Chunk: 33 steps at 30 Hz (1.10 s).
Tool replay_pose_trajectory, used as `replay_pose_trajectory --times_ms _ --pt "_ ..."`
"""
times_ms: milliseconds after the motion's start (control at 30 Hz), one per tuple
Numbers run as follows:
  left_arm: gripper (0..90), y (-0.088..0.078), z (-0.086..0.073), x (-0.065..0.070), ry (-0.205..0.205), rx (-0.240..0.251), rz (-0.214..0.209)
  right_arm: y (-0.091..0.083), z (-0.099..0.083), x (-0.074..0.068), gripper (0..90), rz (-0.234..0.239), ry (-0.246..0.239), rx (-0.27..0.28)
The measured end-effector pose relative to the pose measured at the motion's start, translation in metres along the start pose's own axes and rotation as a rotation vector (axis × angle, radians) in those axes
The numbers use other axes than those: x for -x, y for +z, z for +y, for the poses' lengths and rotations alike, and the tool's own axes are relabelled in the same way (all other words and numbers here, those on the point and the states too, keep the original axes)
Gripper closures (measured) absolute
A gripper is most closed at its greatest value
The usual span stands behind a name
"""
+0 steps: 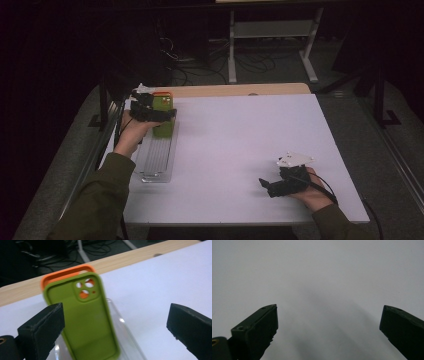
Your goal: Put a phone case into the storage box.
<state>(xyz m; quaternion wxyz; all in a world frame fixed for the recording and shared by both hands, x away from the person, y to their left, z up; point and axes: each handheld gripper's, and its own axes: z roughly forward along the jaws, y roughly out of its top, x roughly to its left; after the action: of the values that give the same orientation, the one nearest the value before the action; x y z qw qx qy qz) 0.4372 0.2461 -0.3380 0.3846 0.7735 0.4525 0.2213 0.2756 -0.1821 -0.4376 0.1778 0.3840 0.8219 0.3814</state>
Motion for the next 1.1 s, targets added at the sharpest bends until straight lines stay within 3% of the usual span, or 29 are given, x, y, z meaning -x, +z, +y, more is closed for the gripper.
replay_pose_trajectory --times_ms 467,833,1100 --pt "1.2 -0.025 -0.010 0.029 0.116 0.044 -0.180 -0.004 0.001 0.002 1.3 0.010 -0.014 0.003" --pt "1.2 -0.038 -0.034 0.050 0.147 0.071 -0.317 -0.011 0.006 0.003 1.3 0.041 -0.031 0.020" --pt "1.2 -0.044 -0.057 0.057 0.172 0.079 -0.367 -0.015 0.009 0.002 1.3 0.061 -0.029 0.028"
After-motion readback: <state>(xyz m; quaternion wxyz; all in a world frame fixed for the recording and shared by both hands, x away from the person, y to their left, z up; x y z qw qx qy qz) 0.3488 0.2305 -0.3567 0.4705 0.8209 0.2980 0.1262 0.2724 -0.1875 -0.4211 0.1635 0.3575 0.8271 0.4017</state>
